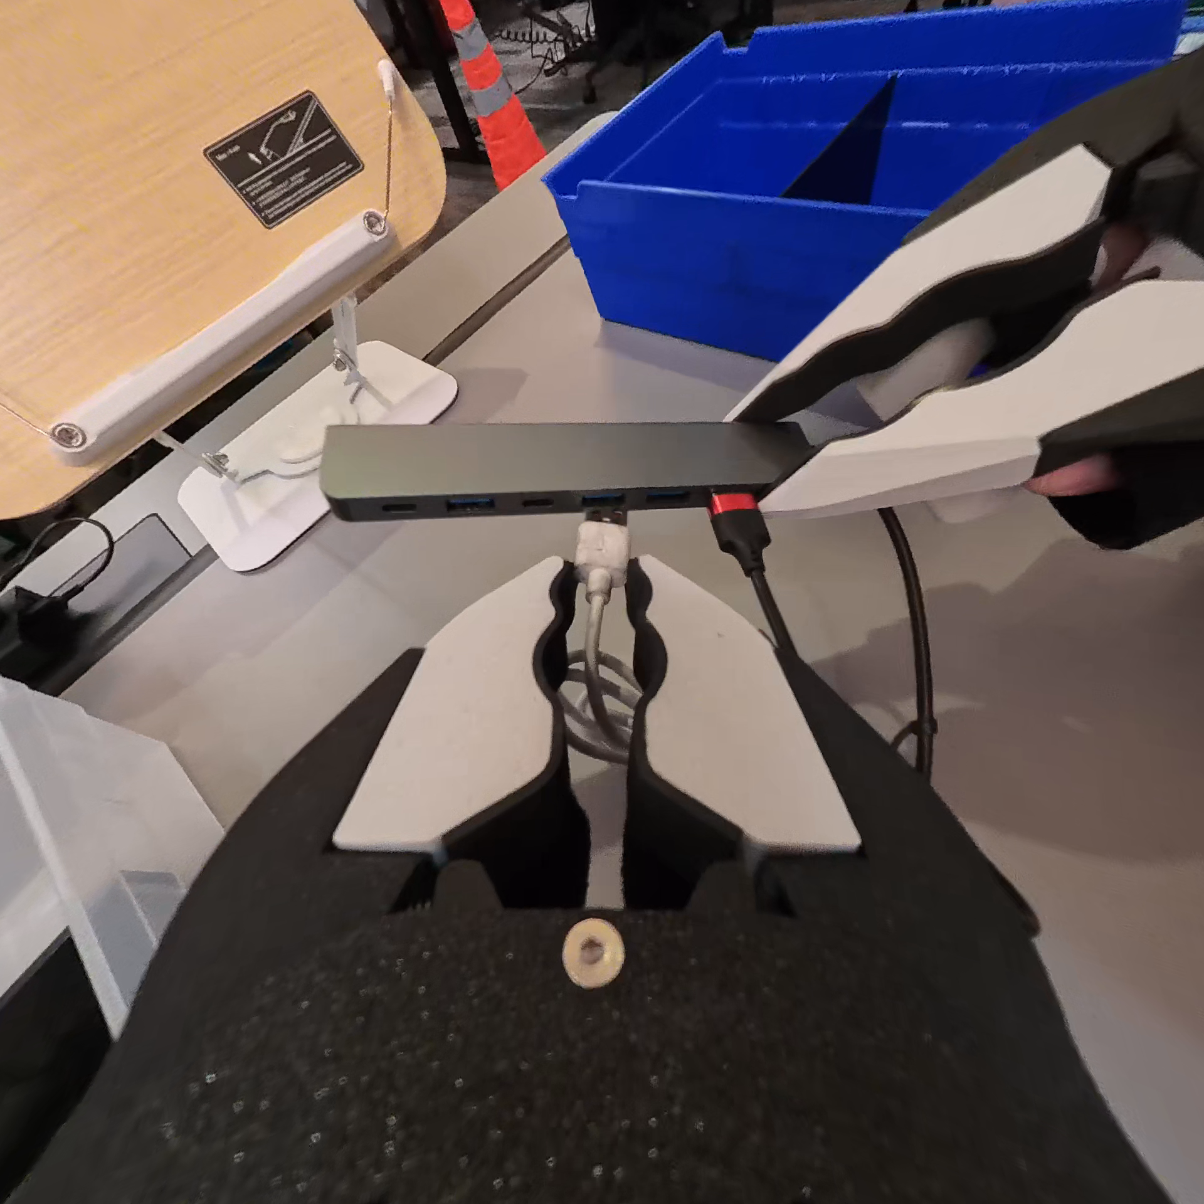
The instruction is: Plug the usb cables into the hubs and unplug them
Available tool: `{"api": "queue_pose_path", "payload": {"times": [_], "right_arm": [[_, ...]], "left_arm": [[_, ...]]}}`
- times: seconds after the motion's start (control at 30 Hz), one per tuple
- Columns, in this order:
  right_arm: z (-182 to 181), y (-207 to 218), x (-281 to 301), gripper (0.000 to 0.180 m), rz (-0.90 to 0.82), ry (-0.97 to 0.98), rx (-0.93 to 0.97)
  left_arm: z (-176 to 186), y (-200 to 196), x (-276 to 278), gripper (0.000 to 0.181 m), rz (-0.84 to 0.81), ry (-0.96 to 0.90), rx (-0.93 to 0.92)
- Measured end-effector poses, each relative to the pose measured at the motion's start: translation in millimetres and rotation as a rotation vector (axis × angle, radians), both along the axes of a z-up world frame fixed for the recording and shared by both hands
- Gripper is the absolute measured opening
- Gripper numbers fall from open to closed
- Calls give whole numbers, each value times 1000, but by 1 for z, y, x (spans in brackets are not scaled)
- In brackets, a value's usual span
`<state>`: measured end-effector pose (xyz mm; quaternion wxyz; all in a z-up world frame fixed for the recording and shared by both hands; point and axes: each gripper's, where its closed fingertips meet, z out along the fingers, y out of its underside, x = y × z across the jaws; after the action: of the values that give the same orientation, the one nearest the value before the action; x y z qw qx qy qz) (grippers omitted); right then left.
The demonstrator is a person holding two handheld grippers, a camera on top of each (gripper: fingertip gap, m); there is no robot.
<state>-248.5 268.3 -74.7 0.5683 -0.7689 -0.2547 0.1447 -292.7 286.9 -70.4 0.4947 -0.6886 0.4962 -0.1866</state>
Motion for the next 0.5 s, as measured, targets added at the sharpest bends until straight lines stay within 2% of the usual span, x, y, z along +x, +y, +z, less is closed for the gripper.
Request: {"api": "queue_pose_path", "payload": {"times": [0.5], "right_arm": [[-11,3,2,29,-28,-18,-33]], "left_arm": [[-6,-1,-2,15,10,12,-4]]}}
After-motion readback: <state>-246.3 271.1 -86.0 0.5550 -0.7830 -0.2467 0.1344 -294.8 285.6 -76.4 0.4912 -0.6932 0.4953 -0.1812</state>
